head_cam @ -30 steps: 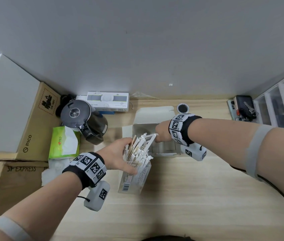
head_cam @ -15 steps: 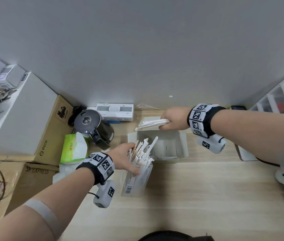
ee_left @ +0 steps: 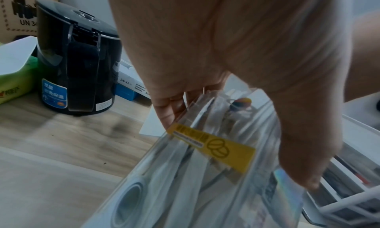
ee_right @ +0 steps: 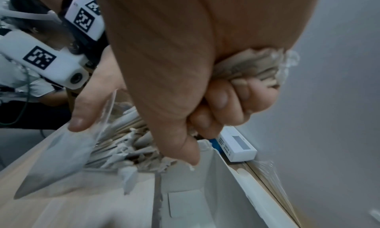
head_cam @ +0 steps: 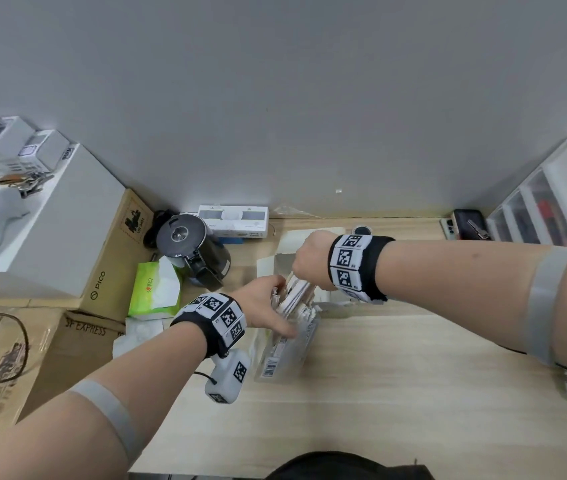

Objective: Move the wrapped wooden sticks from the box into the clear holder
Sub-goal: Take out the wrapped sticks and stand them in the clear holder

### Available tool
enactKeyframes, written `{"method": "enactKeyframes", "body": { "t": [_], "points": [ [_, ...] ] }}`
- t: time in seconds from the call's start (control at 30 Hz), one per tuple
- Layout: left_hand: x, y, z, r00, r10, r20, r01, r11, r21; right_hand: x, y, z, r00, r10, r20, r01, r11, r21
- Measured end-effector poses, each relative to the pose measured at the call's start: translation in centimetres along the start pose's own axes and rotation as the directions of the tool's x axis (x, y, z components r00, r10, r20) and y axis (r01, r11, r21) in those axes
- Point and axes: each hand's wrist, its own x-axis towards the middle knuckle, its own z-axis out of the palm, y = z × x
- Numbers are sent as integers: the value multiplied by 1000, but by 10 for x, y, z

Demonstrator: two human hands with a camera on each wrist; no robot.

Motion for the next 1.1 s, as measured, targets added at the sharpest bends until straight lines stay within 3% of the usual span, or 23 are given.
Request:
{"method": "enactKeyframes", "body": {
  "t": [0.07, 0.17, 0.3, 0.4, 0.47, 0.57, 0.63, 0.7, 0.77, 0.97, 1.1],
  "points": [
    [0, 1, 1, 1000, 6, 0, -6, 999, -39, 2, -9, -5, 999, -31, 5, 32, 998, -51],
    [0, 1, 3, 1000, 8, -25, -11, 994, -113, -2, -22, -8, 989, -69, -128, 64, 997, -40],
    [-3, 1, 2, 999, 7, -53, -14, 991, -130, -10, -13, -7, 968, -22, -251, 72, 979, 190],
    [-7, -2, 2, 996, -11, -85, 5, 998, -69, -20, 6, 1, 929, 44, -367, 111, 914, 390],
    [-7, -5, 3, 995, -20, -93, 14, 998, -64, -21, 15, 14, 922, 139, -362, 124, 778, 615],
    [-7, -4, 5, 995, -20, -95, 12, 996, -83, -17, 20, 29, 930, 269, -251, 111, 445, 888],
    [-6, 0, 4, 995, -14, -96, 5, 996, -88, -15, 18, 37, 933, 318, -167, 94, 231, 968],
    [-6, 5, 3, 994, -8, -107, -1, 996, -87, -17, 10, 37, 944, 310, -115, 73, 145, 987],
    [-4, 11, 3, 995, -3, -102, -8, 995, -104, -16, -2, 36, 954, 280, -110, 75, 133, 988],
    [3, 20, 5, 991, 21, -132, -47, 979, -199, 1, -27, 39, 974, 189, -122, 73, 250, 966],
    [7, 17, 12, 990, 30, -135, -68, 956, -285, 15, -38, 55, 978, 177, -107, 71, 201, 977]
  ]
}}
